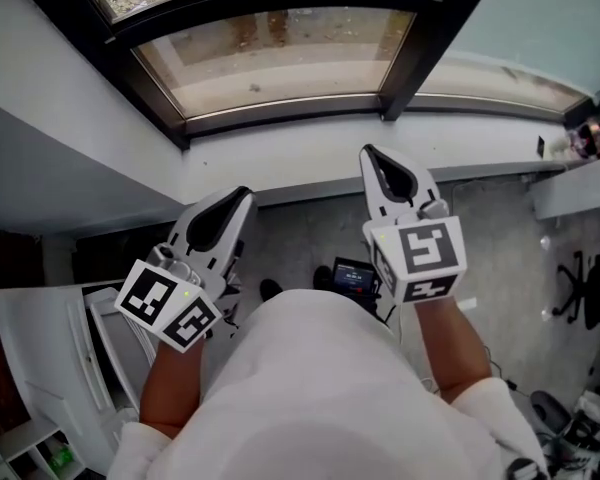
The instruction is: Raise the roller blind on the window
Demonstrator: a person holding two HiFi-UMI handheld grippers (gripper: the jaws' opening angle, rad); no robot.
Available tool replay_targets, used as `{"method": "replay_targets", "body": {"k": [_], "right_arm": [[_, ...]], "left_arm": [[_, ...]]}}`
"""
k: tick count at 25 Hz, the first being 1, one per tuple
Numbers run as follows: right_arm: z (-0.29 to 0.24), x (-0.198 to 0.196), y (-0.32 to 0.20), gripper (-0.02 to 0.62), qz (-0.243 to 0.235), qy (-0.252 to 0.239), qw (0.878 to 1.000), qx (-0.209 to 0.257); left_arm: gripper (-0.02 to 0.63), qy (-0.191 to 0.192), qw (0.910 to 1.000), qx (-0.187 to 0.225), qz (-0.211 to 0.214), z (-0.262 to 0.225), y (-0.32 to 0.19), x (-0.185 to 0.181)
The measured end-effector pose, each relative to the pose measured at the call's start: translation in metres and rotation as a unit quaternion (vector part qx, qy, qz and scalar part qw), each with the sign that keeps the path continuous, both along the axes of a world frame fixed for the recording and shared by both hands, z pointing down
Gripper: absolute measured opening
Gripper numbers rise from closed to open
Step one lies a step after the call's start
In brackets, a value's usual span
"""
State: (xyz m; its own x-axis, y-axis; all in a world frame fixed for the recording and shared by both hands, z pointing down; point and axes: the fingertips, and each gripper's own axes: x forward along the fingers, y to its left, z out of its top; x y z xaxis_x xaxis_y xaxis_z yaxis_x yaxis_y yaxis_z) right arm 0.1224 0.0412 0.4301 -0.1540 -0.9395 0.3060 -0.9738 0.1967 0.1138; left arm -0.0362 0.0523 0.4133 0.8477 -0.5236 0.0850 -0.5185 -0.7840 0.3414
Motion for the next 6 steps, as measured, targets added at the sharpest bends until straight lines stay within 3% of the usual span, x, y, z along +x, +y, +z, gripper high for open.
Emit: {"method": "replay_targets", "body": {"k": [6], "right_arm": [[-0.0027, 0.0019, -0.0052, 0.021, 0.0, 0.011, 1.0, 0.009]], "left_arm": [[0.04, 0.002, 1.0, 0.008, 0.006, -0.0014, -0.0044, 0.0046]]}}
